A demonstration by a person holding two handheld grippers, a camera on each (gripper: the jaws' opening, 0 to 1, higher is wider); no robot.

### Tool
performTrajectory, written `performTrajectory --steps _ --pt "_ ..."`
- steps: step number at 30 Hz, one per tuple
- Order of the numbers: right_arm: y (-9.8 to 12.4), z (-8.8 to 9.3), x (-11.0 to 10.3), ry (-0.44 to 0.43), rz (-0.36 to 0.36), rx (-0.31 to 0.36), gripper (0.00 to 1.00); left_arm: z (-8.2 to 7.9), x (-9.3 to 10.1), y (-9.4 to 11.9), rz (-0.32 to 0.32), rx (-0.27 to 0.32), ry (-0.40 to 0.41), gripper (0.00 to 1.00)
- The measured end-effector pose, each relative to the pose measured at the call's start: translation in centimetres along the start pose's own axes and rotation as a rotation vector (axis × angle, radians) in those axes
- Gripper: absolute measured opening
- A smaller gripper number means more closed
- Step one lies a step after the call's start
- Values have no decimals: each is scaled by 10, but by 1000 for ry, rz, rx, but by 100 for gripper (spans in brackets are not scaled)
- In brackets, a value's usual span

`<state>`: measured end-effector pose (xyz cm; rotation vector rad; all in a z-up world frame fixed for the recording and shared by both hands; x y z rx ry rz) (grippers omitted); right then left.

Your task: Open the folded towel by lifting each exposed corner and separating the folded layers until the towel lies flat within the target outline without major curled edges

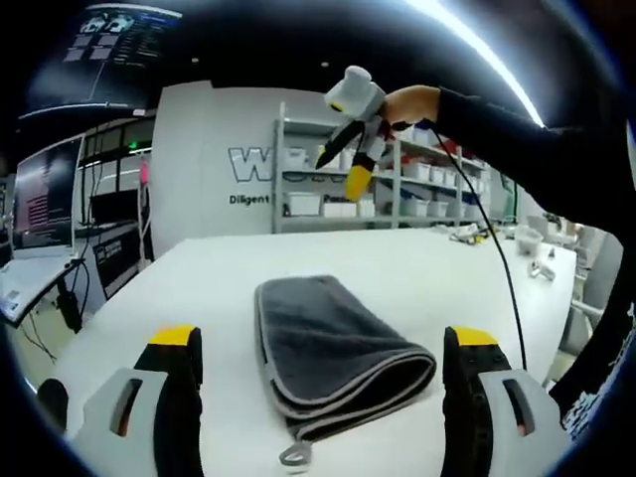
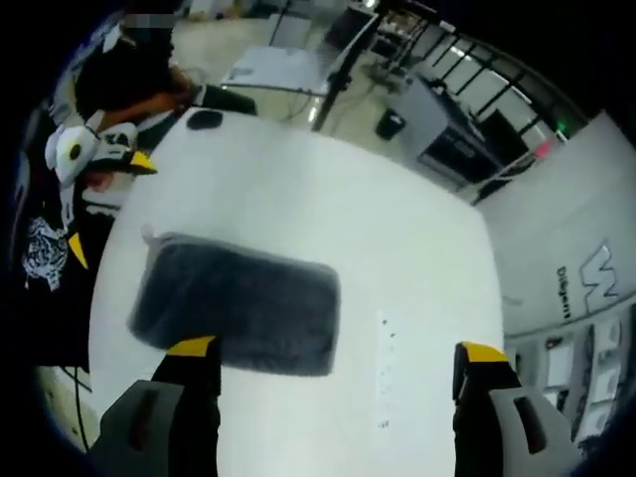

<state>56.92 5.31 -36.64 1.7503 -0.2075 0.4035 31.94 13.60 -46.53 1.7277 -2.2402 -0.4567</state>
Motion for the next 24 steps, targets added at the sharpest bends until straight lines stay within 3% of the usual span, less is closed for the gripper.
performTrajectory --steps 8,10,12,24 --pt "4 8 1 16 -13 -41 97 -14 -8 5 13 3 -11 99" --pt "8 9 2 22 -16 -51 96 -9 1 3 82 -46 -37 99" --pt "10 11 -13 27 -47 -71 95 -8 0 2 73 -47 -57 99" --pt "-3 -1 -4 80 -41 -94 93 -5 -5 -2 62 -63 -48 100"
Point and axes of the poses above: the point that each gripper's makers call its tool centre point, and the gripper's own axes: y roughly backward along the fingers, x roughly to its right, z roughly out of its underside, the point moved 1 cm from there along y, roughly backward along the fingers, and after that the axes turned 13 degrees about -x, right-handed, at the moved point
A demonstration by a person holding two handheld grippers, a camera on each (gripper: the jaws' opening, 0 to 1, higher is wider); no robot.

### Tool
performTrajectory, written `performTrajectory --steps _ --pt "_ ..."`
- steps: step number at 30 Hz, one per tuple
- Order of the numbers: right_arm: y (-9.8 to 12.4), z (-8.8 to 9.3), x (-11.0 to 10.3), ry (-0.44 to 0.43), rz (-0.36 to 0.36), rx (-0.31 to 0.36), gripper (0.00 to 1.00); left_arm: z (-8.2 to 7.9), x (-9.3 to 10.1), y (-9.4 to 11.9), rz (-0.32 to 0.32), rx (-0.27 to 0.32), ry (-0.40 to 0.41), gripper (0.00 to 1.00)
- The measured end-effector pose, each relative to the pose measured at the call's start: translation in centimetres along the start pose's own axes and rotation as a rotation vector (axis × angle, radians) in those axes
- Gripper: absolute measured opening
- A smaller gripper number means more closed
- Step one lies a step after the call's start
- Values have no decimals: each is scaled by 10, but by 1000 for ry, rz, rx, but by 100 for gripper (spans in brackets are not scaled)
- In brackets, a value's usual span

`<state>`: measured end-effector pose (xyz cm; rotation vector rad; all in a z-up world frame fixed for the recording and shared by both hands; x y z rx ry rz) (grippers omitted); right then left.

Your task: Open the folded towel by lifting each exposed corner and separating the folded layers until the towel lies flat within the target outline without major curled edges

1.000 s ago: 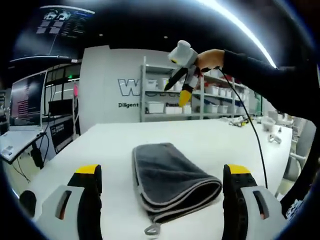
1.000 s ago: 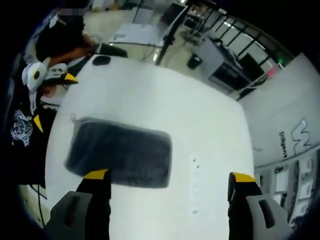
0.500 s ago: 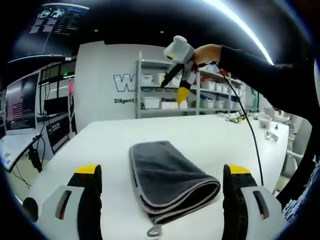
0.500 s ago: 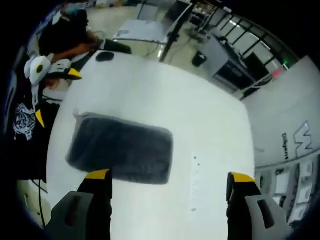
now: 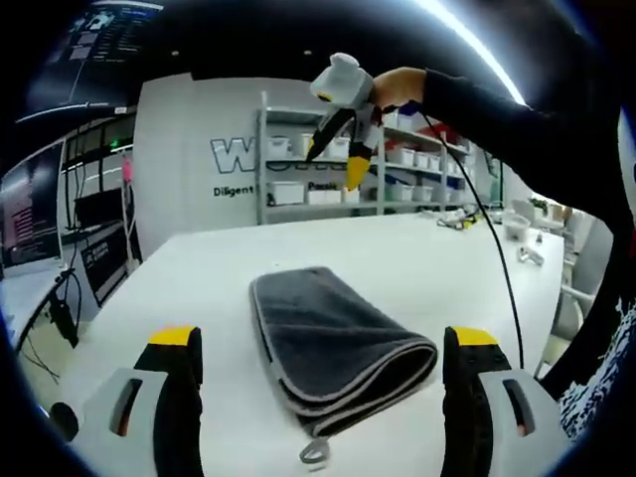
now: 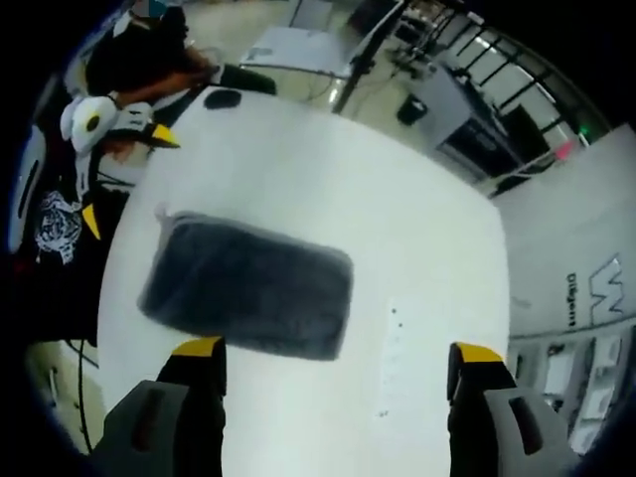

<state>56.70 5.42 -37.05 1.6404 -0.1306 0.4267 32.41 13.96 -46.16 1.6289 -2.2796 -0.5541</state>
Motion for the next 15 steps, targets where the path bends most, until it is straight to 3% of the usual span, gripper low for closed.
performTrajectory --steps 7,15 --pt "3 -8 -4 49 -24 -4 90 -2 5 -2 28 -25 14 99" --pt "3 -10 10 50 -44 -2 90 -11 1 -5 87 -73 56 98"
Point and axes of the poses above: the point that each gripper's makers call its tool centre point, and the gripper's own axes: y roughly backward along the fingers, x roughly to its right, z roughly out of its underside, the point moved 1 cm from there along y, roughly backward along the fingers, and after that the axes turned 13 degrees about -x, right-handed, at the moved point
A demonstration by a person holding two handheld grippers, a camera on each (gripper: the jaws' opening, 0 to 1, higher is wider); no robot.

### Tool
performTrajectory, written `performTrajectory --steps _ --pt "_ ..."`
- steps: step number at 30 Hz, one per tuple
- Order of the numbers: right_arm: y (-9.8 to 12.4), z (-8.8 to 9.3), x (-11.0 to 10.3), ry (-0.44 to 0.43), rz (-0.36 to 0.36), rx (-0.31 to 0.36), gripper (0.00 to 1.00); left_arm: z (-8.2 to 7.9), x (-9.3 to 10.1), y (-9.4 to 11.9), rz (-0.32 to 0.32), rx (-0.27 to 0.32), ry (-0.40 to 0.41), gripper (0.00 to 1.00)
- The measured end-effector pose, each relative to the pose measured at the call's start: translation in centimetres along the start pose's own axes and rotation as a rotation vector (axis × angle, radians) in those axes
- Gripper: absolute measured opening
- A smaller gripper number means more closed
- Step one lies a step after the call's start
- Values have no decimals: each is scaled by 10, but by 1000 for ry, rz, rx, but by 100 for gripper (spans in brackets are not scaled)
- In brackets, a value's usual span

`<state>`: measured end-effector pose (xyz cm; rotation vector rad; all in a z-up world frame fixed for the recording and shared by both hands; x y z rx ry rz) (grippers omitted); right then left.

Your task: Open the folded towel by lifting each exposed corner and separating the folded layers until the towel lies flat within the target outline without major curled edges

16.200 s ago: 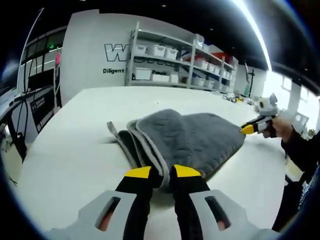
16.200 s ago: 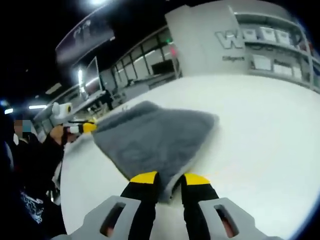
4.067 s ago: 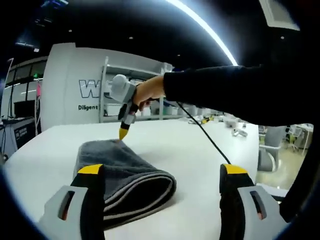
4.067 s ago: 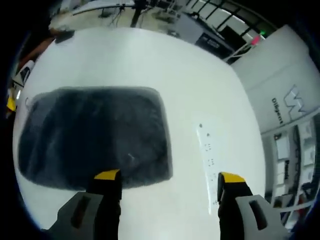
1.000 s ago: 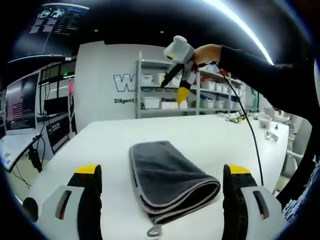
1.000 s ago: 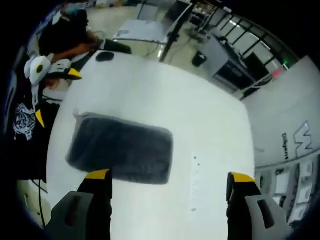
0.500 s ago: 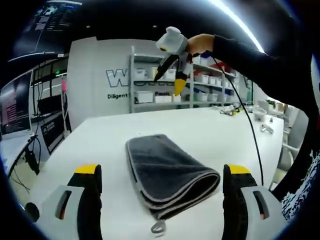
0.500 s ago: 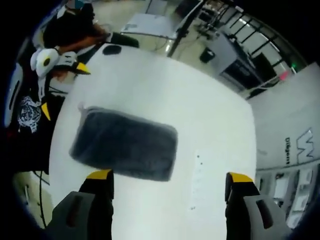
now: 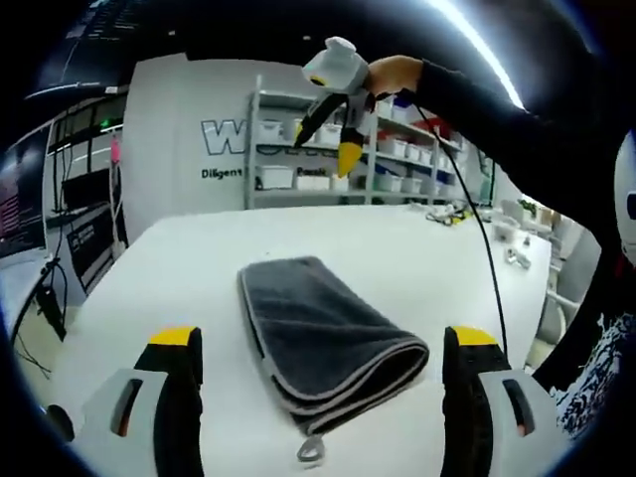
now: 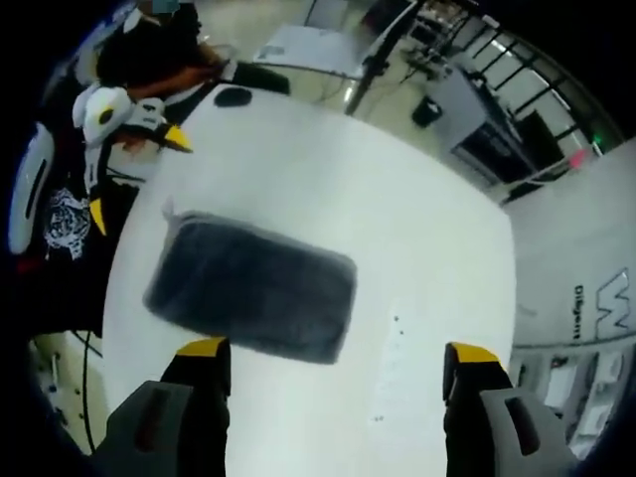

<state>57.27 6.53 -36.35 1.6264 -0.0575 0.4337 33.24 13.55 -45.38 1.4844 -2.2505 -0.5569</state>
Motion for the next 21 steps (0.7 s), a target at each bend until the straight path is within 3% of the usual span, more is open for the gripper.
performTrajectory --steps 2,4,15,21 --pt "-2 0 2 3 -8 6 89 2 -21 1 12 3 34 98" --pt "-4 0 4 9 -14 2 89 0 -24 0 22 -1 49 98" --pt "4 0 16 31 -17 -20 88 6 -22 -11 79 -71 72 99" --pt "-3 -2 9 73 -26 -51 88 8 -25 -14 119 -61 180 99"
Point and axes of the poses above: the point that each gripper's makers call its tool centre point, and the gripper's own axes: y roughly backward along the fingers, x roughly to its right, z roughly out of its underside, the point moved 1 cm from there along y, roughly backward along the fingers, and after that the axes turned 13 degrees about -x, right-handed, at the moved point
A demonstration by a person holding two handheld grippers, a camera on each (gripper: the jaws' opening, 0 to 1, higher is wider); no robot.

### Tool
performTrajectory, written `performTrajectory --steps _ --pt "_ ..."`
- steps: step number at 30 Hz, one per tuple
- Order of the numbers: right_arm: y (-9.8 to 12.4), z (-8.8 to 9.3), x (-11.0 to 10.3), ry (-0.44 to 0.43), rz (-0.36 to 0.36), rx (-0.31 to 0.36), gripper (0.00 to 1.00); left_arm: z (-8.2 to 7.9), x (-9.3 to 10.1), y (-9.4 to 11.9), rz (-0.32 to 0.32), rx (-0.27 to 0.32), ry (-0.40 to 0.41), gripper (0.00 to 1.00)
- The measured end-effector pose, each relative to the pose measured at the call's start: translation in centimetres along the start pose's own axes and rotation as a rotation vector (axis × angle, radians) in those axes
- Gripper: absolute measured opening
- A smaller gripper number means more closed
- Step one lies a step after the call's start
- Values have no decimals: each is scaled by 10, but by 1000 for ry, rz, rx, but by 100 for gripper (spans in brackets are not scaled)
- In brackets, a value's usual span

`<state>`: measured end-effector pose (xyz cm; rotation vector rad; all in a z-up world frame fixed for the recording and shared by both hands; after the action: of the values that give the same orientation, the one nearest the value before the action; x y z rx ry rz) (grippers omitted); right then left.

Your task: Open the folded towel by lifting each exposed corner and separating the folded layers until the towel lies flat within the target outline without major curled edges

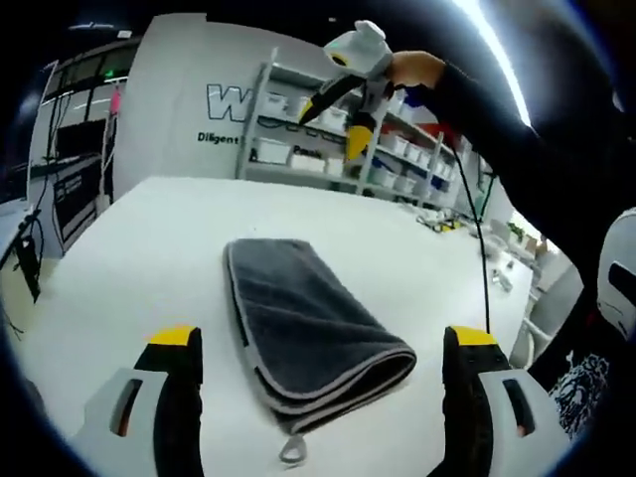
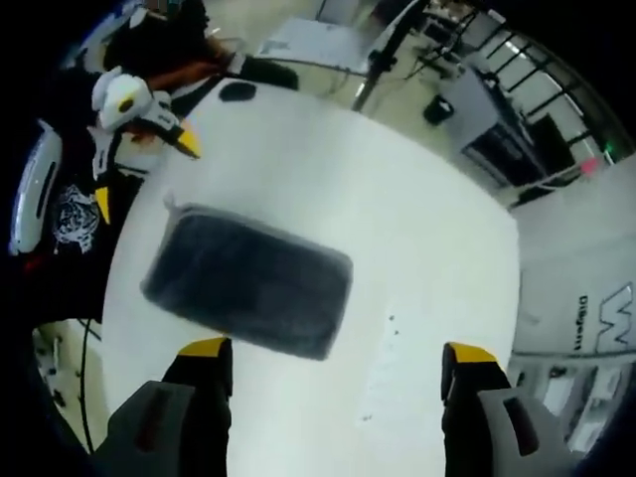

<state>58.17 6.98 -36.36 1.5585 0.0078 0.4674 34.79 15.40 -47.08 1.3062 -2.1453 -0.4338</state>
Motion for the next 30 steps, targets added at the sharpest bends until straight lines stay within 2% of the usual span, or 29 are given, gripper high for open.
performTrajectory --steps 11,16,19,30 --pt "-14 -10 -5 32 -6 -8 88 11 -4 -9 29 -49 42 99" --pt "-24 -10 -2 11 -10 -1 89 17 -5 -15 32 -83 34 99" --pt "-29 -14 2 -36 -10 41 92 20 -5 -19 45 -96 40 99" --pt "-45 -6 5 -44 -28 45 89 17 -5 -23 68 -85 86 99"
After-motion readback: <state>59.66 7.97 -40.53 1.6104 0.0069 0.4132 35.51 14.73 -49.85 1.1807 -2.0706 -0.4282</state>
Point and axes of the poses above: the point that each gripper's makers call its tool centre point, and the gripper's own axes: y roughly backward along the fingers, x roughly to its right, z roughly out of its underside, the point moved 1 cm from there along y, roughly backward along the fingers, and after that the axes turned 13 degrees about -x, right-handed, at the moved point
